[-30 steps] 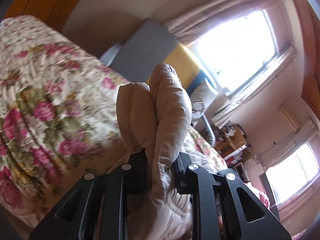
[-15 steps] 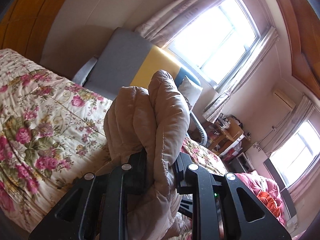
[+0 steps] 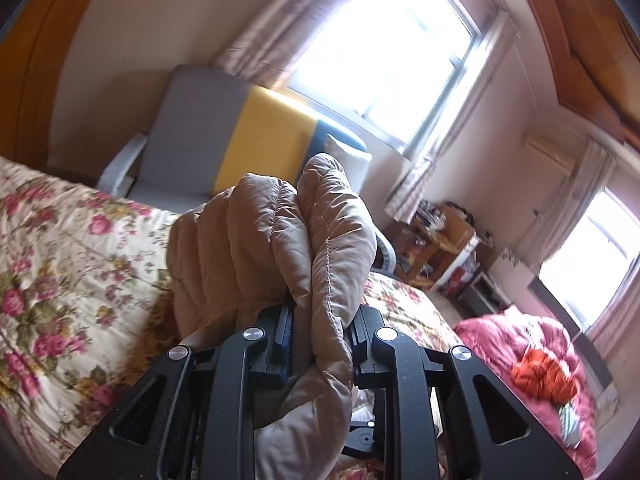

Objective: Fold large clothes

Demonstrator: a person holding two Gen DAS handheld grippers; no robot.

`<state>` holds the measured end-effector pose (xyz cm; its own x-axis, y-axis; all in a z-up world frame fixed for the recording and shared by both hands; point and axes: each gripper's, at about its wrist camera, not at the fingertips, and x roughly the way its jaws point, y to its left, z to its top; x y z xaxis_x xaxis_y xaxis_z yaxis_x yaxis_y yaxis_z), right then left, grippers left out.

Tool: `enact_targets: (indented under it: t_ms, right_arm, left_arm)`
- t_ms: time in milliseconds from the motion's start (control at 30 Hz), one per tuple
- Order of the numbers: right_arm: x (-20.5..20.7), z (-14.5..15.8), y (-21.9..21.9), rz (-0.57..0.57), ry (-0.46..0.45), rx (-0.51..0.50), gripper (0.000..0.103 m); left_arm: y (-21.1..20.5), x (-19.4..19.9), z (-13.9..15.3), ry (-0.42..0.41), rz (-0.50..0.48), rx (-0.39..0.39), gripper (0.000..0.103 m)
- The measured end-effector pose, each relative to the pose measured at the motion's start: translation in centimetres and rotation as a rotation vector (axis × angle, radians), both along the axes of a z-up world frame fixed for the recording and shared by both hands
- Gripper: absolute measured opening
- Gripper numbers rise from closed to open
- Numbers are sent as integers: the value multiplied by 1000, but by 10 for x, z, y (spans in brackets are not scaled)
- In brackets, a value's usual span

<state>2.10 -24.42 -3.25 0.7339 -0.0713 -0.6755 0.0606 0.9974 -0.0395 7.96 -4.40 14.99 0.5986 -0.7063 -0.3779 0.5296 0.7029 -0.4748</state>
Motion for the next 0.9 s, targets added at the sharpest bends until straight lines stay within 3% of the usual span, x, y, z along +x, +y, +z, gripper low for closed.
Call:
enact_targets:
  t_ms: [133,333,533,767,900]
  right_arm:
    - [-15,22,-28,-55,-47,41,101]
    - [-43,27,-78,-223,-34,-33,101]
    - [-60,0,-113,-276,29,161,101]
    - [-64,1,-119,-287,8,201,101]
    - [-78,14,-146,-386,-63,255,101]
  left_arm:
    - [-30,-6,1,-32,-33,46,20]
    - [-71,-12,-7,-53,-31,96,20]
    - [-124,-22,-25,-133,-39,185,20]
    - [-173,-22,-72,-158,-114,237,20]
    - [-191,-23,-102,-188,-214,212,20]
